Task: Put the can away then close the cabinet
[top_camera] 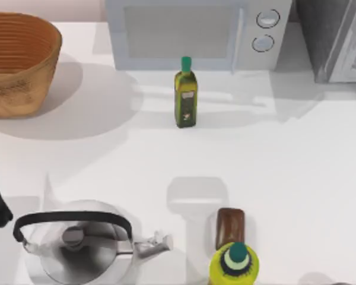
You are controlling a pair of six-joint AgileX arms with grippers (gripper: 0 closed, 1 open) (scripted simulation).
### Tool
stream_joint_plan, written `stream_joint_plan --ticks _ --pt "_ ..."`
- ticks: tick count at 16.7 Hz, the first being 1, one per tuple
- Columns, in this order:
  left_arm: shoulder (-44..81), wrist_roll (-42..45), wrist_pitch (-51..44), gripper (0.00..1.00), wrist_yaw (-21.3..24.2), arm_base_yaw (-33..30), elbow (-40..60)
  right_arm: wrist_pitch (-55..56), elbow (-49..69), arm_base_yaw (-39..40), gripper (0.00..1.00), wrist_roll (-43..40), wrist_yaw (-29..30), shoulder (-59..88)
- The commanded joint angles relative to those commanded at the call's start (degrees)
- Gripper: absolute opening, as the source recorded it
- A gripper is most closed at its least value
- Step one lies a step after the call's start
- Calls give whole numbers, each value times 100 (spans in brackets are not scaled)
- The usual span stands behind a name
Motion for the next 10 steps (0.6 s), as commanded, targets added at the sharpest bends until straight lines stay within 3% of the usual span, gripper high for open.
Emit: stream_joint_plan --ticks 6,10 --pt "0 0 0 100 0 0 0 -172 -123 2175 100 -40 2631 10" --pt "0 0 0 100 0 0 0 -212 -129 3040 100 -91 3859 -21"
